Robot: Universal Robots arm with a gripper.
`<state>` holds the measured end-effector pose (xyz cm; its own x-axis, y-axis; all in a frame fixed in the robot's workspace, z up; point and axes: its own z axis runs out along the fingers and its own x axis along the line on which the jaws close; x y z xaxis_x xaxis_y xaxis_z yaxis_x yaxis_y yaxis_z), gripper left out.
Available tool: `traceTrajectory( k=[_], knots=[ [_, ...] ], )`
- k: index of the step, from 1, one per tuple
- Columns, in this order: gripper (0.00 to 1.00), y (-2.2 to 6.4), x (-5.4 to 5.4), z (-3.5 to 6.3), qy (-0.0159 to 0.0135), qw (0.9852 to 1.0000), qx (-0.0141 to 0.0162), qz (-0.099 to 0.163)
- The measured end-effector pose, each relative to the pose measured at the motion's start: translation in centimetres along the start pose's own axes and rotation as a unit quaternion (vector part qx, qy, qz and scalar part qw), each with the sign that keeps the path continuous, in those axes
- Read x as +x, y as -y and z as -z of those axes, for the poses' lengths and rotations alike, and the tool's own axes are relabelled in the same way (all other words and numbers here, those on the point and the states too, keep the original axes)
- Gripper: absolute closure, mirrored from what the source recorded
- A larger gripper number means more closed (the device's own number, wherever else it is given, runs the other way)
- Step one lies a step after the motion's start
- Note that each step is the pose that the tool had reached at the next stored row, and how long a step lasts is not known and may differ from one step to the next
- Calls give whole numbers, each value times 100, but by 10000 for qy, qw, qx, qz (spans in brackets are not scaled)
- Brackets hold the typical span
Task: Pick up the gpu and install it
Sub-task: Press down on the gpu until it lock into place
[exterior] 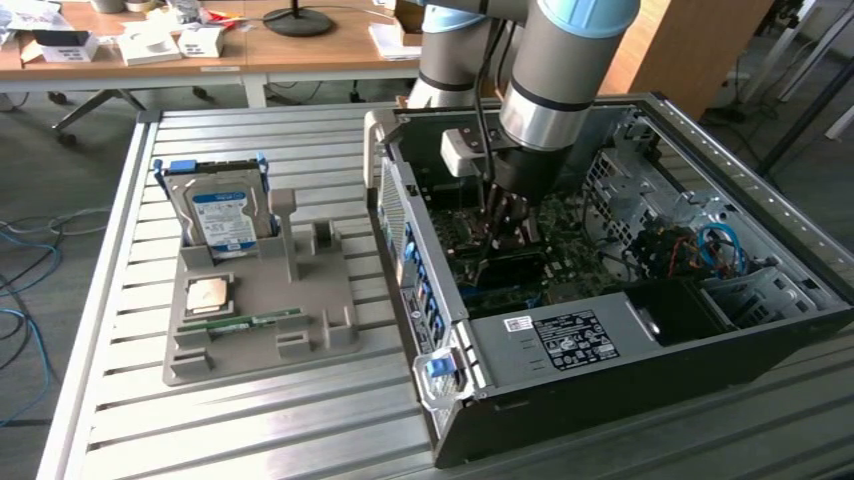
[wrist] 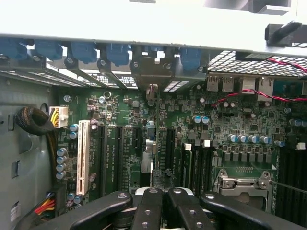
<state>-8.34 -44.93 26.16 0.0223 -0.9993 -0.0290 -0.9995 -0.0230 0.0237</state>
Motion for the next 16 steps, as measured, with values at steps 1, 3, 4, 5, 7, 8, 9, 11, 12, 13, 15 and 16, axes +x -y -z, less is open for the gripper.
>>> traceTrajectory(
  k=[1,3,4,5,7,8,9,11,12,13,15,16],
  knots=[
    [89,0,0,5,8,10000,2,0],
    [89,-1,-2,32,17,10000,3,0],
    [89,-2,-2,52,16,10000,1,-1],
    [89,-3,-3,71,19,10000,2,-1],
    [89,-3,-3,101,21,10000,1,0],
    [89,-3,-3,108,24,10000,1,0],
    [89,-3,-3,109,25,10000,1,0],
    [89,-3,2,110,39,10000,4,1],
    [89,-3,9,110,54,10000,7,2],
    [89,-4,18,111,67,10000,10,2],
    [89,-4,35,111,83,10000,10,2],
    [89,-4,41,111,91,10000,11,2]
  ],
)
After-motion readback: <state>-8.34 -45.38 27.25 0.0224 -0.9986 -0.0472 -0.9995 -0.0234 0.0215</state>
